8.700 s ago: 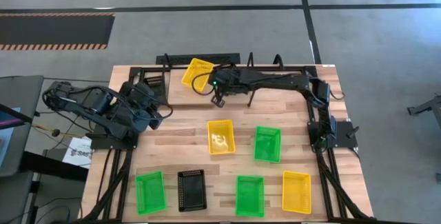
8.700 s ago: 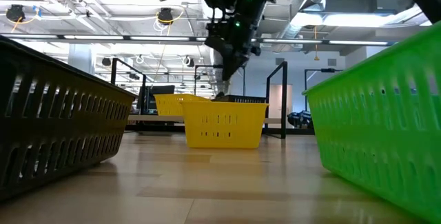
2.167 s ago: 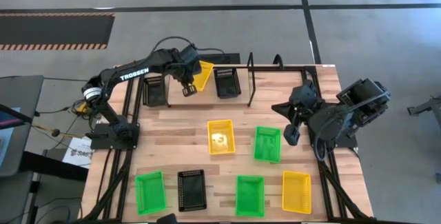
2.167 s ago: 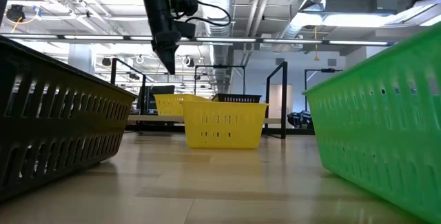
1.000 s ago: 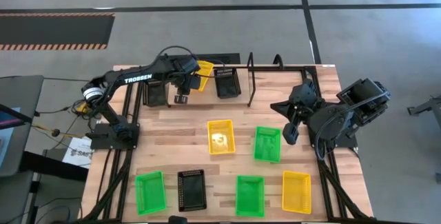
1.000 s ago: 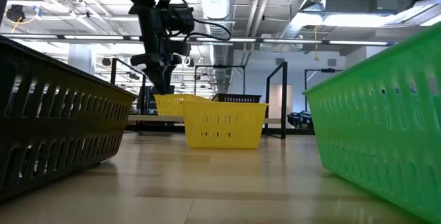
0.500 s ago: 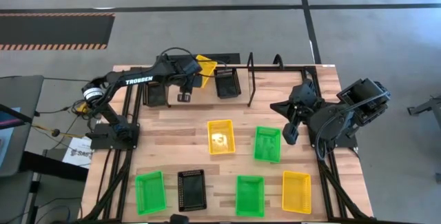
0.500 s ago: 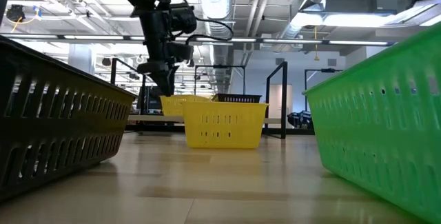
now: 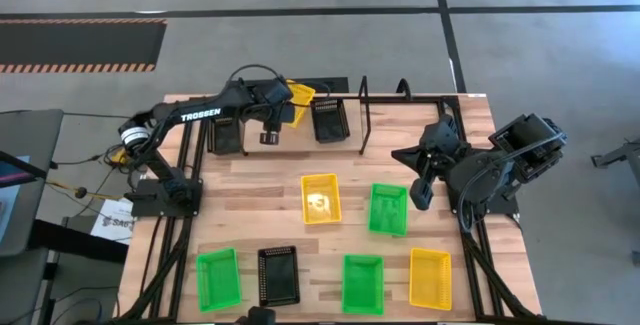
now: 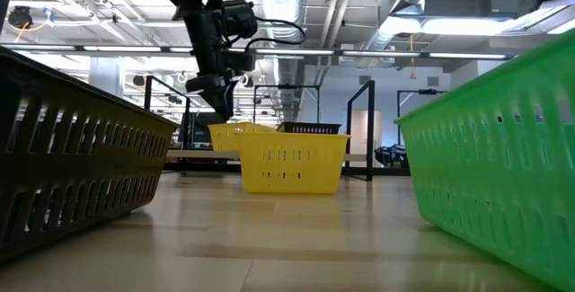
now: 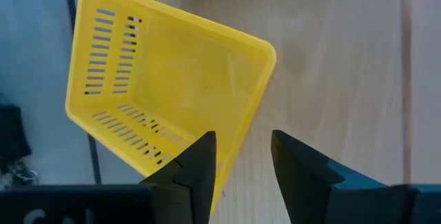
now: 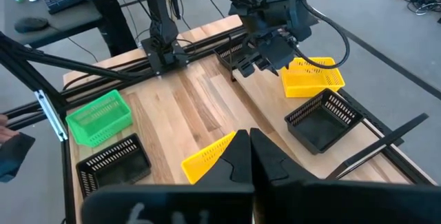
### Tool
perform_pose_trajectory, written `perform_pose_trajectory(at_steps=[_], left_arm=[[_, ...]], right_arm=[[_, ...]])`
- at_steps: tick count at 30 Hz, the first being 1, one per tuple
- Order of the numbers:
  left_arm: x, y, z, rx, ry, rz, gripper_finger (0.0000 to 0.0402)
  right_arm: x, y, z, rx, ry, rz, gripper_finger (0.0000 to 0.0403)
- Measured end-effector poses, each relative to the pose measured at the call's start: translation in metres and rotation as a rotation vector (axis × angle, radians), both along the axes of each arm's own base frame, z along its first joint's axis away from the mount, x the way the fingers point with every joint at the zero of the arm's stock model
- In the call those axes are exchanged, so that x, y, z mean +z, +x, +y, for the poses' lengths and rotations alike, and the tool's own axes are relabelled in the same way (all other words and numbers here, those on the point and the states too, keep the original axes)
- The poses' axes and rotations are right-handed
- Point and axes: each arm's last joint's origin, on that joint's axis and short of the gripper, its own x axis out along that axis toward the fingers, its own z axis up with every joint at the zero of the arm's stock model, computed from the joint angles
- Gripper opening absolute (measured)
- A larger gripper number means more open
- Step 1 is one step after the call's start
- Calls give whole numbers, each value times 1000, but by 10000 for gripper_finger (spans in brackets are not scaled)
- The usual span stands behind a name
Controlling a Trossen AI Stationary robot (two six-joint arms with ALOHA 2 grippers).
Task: Stack baskets on shelf by color
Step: Adjust the yellow bin on the shelf
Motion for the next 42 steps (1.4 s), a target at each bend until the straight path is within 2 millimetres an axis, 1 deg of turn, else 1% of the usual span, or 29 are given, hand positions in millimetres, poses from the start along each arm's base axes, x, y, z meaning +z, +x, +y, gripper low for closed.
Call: perform_pose_trajectory(at_steps=[6,14,17,23,27,30,32,37,38,42], left_arm=[[0,-3,5,-8,2,8,147],[0,-4,7,-23,-3,-1,149],[-8,0,9,-24,-9,20,149],[-36,8,14,0,2,133,149],[-41,13,10,-9,41,186,146],[-40,18,2,-20,64,192,130],[-37,20,-4,-26,68,184,106],[-26,29,-17,44,9,132,17],[-23,30,-19,71,-10,109,10],[-7,37,-26,165,-118,21,3]], right_arm=[[0,0,0,0,1,-1,1],[1,1,1,1,8,-14,1],[2,1,1,2,13,-23,1],[2,2,2,6,21,-31,1],[2,2,2,5,22,-32,2],[2,2,2,5,22,-33,2],[3,2,2,5,22,-33,2],[2,2,2,15,3,-25,2],[2,2,2,15,2,-25,2],[2,2,2,16,1,-24,2]])
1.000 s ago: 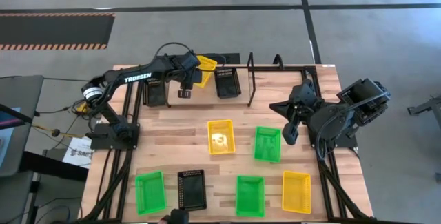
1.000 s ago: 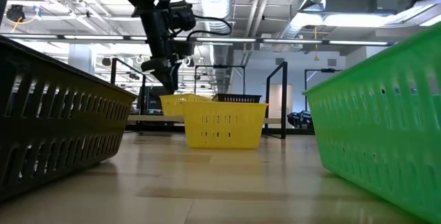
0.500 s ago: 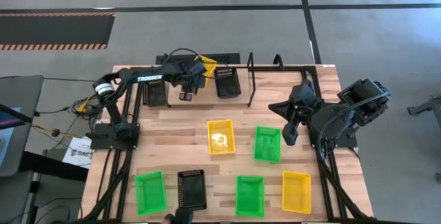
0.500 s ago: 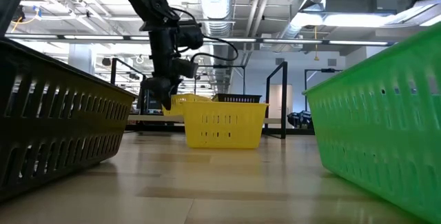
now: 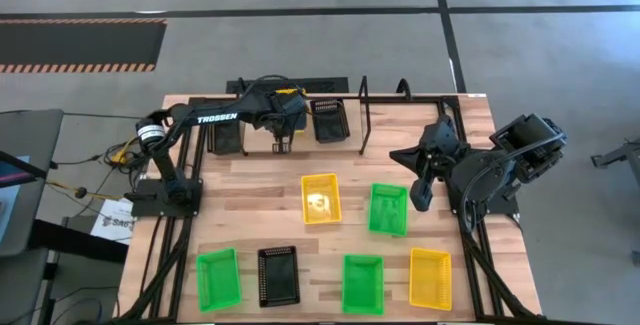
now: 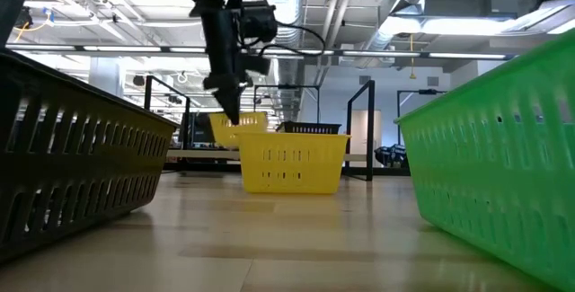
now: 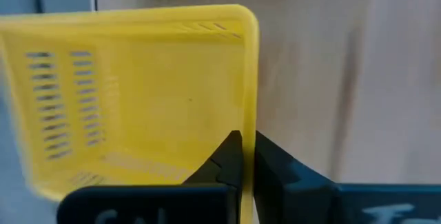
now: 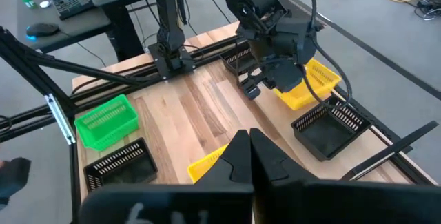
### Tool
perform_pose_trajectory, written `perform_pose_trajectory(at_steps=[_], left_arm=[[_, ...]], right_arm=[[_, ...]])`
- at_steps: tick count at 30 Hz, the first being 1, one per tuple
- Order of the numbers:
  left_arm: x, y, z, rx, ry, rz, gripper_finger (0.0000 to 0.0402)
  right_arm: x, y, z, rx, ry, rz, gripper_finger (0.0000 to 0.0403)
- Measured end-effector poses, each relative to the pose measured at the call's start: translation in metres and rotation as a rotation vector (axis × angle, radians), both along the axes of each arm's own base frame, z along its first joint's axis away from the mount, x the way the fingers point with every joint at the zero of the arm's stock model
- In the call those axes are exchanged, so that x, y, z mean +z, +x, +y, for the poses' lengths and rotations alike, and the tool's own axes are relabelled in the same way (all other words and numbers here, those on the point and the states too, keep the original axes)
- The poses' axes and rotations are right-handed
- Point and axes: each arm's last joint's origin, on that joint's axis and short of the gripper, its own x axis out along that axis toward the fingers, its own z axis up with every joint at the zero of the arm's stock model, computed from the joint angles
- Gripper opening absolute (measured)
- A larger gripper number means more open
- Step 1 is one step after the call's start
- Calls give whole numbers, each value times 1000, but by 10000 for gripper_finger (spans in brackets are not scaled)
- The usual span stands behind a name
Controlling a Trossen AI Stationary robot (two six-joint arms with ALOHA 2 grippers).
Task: Stack baskets on shelf by color
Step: Adjust the yellow bin on the shelf
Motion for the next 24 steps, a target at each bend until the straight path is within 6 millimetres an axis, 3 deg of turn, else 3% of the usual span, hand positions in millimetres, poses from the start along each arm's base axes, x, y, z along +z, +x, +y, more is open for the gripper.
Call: perform_pose_trajectory(at_steps=[6,13,17,24], left_arm=[[3,7,-17,7,-94,-38,1],[-16,12,-43,-37,-88,21,0],[-15,14,-44,-14,-18,21,0],[-15,13,-38,21,-46,-5,0]], right_arm=[[0,0,0,4,-2,1,3],[0,-2,4,33,-21,8,3],[0,-2,4,34,-20,8,3],[0,-2,5,52,-5,14,4]])
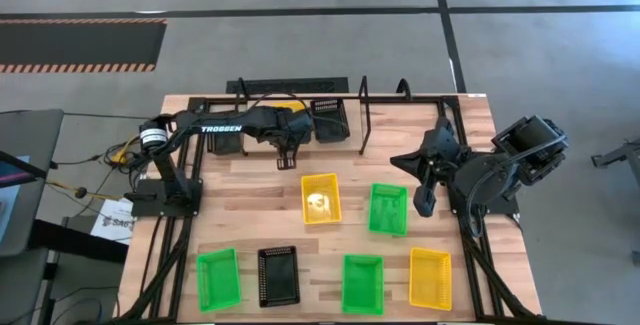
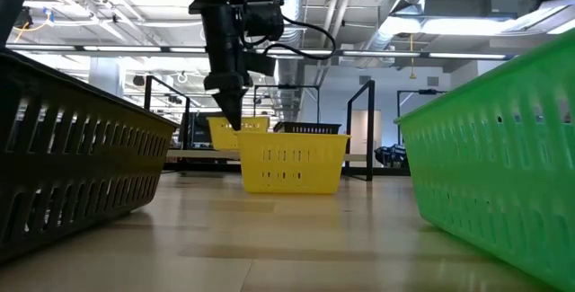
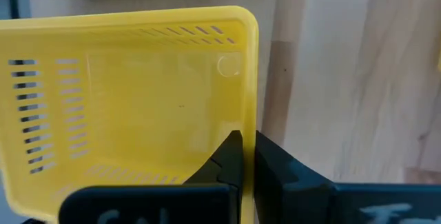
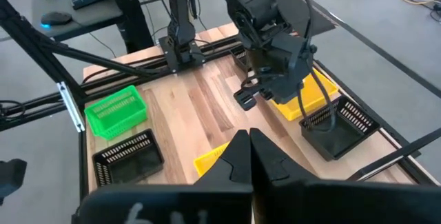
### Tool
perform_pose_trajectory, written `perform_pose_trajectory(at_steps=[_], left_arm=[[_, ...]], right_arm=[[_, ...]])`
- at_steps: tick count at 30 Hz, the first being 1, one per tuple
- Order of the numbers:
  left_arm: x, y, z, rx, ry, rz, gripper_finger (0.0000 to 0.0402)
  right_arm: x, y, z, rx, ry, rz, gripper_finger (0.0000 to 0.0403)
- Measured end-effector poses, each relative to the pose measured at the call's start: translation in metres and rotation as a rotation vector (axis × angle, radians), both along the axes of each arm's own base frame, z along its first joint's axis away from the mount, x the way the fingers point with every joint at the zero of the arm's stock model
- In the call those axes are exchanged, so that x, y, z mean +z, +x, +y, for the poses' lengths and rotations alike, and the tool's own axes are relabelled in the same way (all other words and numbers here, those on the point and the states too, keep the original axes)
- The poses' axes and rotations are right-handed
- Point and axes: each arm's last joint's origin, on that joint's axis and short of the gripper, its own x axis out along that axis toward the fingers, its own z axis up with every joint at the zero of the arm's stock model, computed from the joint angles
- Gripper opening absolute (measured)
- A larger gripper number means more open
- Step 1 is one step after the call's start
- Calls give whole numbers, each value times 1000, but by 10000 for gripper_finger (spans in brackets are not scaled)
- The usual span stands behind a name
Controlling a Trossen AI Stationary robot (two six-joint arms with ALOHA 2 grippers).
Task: Stack baskets on shelf by color
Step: Adjust the yellow bin on the shelf, then stack the top yellow bin on top of the yellow bin on the shelf
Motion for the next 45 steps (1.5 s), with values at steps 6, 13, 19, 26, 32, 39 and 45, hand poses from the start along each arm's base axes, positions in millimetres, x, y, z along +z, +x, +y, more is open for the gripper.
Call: perform_pose_trajectory(at_steps=[6,13,19,26,32,39,45], left_arm=[[0,1,0,-1,-9,-13,0],[0,1,-1,-10,-16,-17,10],[0,1,-1,-11,-17,-17,50],[8,4,1,18,10,-31,112],[48,6,0,138,-53,-65,148],[83,8,-19,178,-366,-134,154],[79,17,-54,110,-438,-124,153]], right_arm=[[0,0,0,1,1,0,2],[0,0,0,1,1,0,3],[0,-1,2,12,5,-2,3],[0,-2,4,22,5,-2,2],[0,-2,4,19,10,-4,4],[0,-2,4,23,3,0,5],[-1,-3,3,24,-10,17,3]])
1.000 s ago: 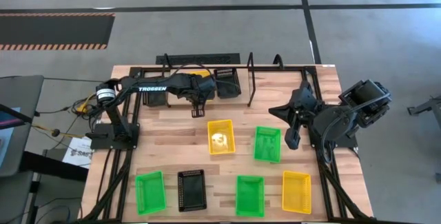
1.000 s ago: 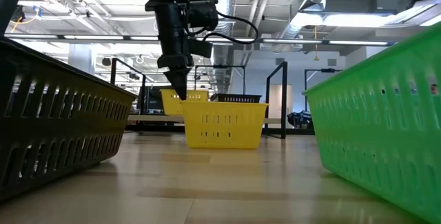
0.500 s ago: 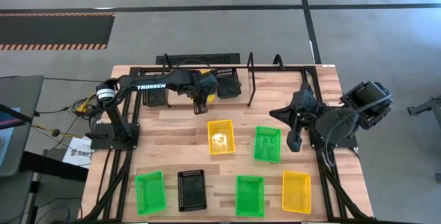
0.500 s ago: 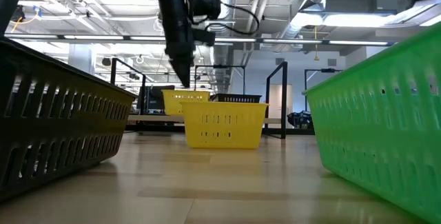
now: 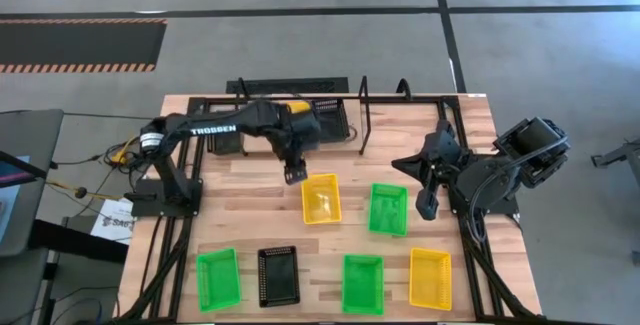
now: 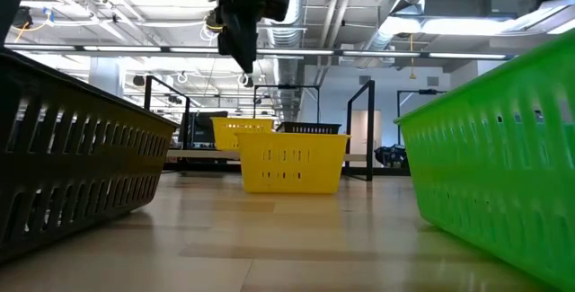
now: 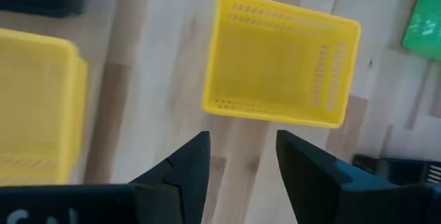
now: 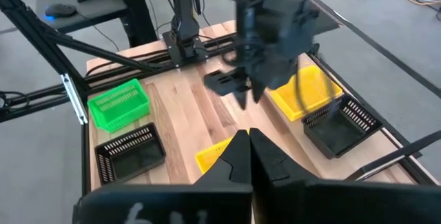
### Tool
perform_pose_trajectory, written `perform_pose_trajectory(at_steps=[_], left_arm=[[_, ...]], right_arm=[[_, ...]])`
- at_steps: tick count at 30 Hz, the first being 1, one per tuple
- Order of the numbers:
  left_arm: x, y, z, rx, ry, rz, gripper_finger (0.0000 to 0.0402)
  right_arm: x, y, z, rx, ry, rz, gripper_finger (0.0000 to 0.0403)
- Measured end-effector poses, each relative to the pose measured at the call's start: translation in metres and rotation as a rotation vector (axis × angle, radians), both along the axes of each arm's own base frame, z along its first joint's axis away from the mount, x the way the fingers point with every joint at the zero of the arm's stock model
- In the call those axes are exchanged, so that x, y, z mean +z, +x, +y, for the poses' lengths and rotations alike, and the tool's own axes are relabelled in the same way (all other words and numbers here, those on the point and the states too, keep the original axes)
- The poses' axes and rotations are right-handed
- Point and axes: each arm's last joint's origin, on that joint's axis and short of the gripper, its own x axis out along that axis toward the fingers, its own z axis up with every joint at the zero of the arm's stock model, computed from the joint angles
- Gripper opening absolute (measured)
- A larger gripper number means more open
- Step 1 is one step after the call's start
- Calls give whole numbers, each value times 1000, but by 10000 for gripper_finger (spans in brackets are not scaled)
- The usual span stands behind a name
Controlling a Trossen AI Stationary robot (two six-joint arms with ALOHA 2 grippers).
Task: Stack baskets on shelf by color
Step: Stack the top yellow bin on top of the yellow bin on the shelf
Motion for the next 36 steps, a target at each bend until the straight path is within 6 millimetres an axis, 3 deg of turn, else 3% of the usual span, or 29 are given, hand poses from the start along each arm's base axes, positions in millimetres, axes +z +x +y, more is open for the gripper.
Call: perform_pose_trajectory(at_steps=[6,12,27,36], left_arm=[[-13,13,-31,-1,135,-60,153],[-23,18,-49,42,197,-95,153],[-60,6,-49,187,233,18,152],[-60,11,-48,199,211,-34,152]], right_arm=[[0,0,0,9,-18,9,5],[0,0,0,12,-22,9,3],[0,0,0,13,-23,11,5],[0,0,0,14,-23,12,4]])
